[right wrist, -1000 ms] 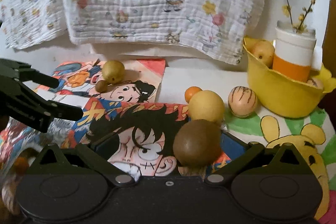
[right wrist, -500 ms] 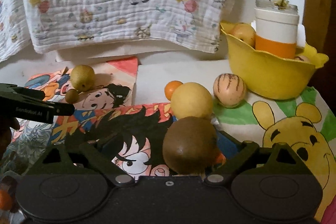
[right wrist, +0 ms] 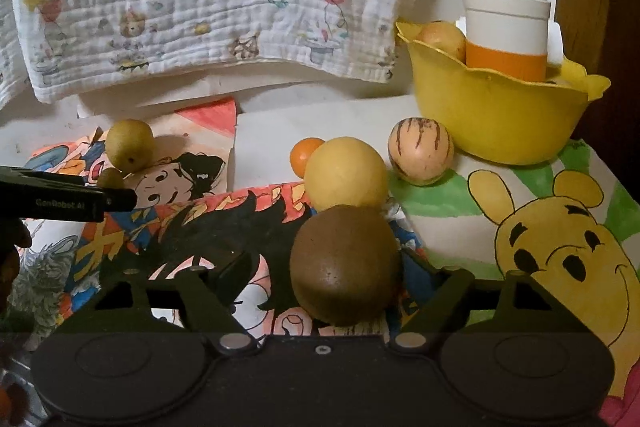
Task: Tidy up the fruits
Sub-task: 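Grasp the small brown kiwi with the left tool while the right tool grasps the large kiwi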
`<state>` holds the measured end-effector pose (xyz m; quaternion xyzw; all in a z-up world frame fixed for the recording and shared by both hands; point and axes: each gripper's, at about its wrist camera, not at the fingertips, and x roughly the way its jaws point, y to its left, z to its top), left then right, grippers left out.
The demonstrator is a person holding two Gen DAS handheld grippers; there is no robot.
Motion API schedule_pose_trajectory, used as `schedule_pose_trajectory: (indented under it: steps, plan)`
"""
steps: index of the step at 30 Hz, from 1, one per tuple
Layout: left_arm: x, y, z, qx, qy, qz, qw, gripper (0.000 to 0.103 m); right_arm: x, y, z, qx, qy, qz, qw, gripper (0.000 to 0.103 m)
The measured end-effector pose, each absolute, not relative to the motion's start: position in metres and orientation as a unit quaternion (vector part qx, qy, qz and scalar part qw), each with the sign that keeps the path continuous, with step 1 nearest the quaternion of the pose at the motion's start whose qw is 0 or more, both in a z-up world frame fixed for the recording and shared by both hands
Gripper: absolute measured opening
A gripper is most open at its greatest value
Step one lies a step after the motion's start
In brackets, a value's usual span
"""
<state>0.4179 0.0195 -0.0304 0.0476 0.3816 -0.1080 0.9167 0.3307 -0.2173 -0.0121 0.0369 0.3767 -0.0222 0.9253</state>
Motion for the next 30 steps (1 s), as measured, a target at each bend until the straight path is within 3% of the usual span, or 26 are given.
schedule_pose_trajectory:
  steps: [10,24,30]
  plan:
    - [0.426,0.021,-0.034,0.041,0.377,-0.098,0.92,0.071,0.339,-0.202,-0.016,0.044,0.386,-0.008,0.922,0.061]
    - [0.427,0.021,-0.032,0.038,0.37,-0.093,0.924,0.03,0.344,-0.175,-0.02,0.036,0.386,0.043,0.921,0.06]
    - [0.423,0.021,-0.029,0.041,0.372,-0.093,0.923,0.029,0.344,-0.173,-0.021,0.035,0.385,0.052,0.921,0.059]
